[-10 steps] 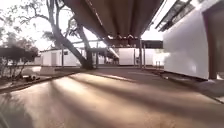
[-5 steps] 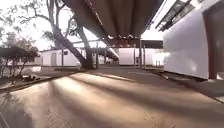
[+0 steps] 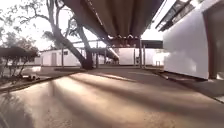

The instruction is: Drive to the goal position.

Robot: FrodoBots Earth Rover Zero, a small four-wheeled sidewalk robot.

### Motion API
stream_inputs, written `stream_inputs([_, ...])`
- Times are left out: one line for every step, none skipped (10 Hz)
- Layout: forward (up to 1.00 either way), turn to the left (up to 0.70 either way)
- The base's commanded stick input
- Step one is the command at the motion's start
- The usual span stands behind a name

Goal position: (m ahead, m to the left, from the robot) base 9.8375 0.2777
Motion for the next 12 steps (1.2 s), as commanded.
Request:
stream_inputs([0.5,0.0])
stream_inputs([-0.42,0.0])
stream_inputs([0.01,0.0])
stream_inputs([0.48,0.0])
stream_inputs([0.85,0.0])
stream_inputs([0.85,0.0])
stream_inputs([0.85,0.0])
stream_inputs([0.85,0.0])
stream_inputs([0.85,0.0])
stream_inputs([0.85,0.0])
stream_inputs([0.85,0.0])
stream_inputs([0.85,0.0])
